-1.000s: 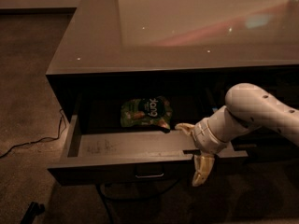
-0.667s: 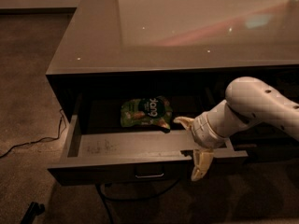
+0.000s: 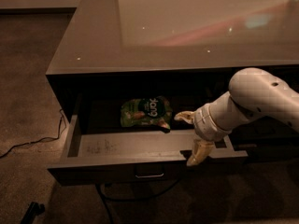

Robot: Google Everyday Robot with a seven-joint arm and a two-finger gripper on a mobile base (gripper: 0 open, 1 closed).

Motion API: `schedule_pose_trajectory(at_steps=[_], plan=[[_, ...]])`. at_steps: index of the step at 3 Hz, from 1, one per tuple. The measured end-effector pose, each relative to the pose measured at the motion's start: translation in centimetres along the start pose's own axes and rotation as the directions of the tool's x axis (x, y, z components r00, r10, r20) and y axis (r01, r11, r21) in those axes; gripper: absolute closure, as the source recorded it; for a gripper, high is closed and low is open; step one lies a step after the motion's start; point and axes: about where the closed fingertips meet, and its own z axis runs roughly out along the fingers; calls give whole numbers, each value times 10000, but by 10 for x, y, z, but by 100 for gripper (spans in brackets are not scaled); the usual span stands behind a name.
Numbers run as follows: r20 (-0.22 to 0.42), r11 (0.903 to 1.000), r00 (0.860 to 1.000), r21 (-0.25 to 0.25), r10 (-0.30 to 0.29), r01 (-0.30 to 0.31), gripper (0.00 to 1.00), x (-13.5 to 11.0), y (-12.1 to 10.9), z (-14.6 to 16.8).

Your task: Open top drawer

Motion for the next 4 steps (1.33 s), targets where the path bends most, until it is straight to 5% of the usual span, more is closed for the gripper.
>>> schedule_pose_trajectory(at_steps=[1, 2, 3, 4], plan=[[-273, 9996, 9996, 265, -99, 106, 57, -1, -9, -8], [-272, 9996, 9996, 266, -99, 106, 81, -1, -9, -8], [-227, 9995, 9997, 320, -69, 76, 100, 8, -17, 3], [-216, 9996, 9998, 268, -45, 50, 100, 14, -22, 15]])
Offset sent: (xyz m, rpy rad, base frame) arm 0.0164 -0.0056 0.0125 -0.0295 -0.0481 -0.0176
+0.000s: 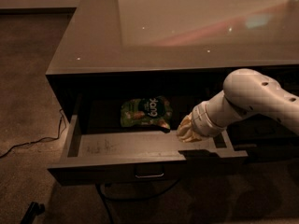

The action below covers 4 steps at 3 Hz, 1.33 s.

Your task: Open top drawer

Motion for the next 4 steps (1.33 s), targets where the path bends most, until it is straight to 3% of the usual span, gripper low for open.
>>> schedule_pose_trajectory(at_steps=[1, 3, 4], plan=[[-21, 9999, 10000, -130, -23, 23, 100, 3, -1, 12], [-468, 9957, 9989, -911, 103, -145, 100, 14, 19, 42], [-653, 9949, 9978, -987, 120, -184, 100, 14, 32, 40]])
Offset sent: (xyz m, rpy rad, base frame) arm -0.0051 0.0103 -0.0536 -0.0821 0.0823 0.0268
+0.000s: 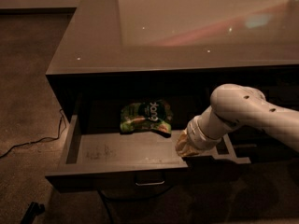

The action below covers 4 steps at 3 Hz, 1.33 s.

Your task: Open top drawer

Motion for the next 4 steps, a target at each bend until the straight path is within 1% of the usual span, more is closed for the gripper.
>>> schedule_pose_trajectory(at_steps=[1, 2, 3, 4], plan=[[-126, 10000, 9999, 40, 41, -40, 100, 0, 10, -7], [-303, 9998, 9995, 187, -50, 56, 100, -5, 31, -22], [-239, 9999, 9997, 2, -102, 102, 100, -4, 39, -18], [-219, 9993, 9995, -287, -248, 242, 100, -3, 48, -11]])
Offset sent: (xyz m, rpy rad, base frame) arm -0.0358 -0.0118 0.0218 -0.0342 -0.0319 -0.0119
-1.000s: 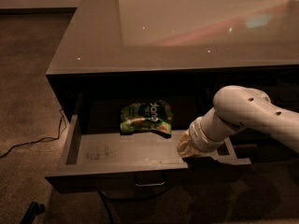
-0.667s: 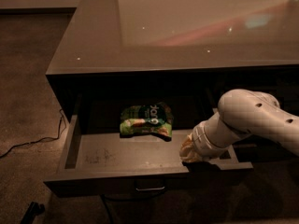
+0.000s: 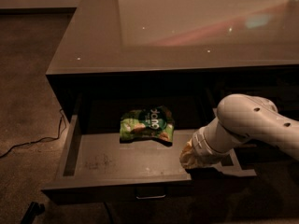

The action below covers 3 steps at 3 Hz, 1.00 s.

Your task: Open top drawer

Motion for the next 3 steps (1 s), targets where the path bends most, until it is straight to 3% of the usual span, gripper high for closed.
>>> schedule_pose_trajectory(at_steps=[1, 3], plan=[[-86, 9996, 9999, -281, -86, 83, 100, 2, 4, 7], [-89, 9995, 9999, -288, -89, 87, 59, 2, 5, 7]])
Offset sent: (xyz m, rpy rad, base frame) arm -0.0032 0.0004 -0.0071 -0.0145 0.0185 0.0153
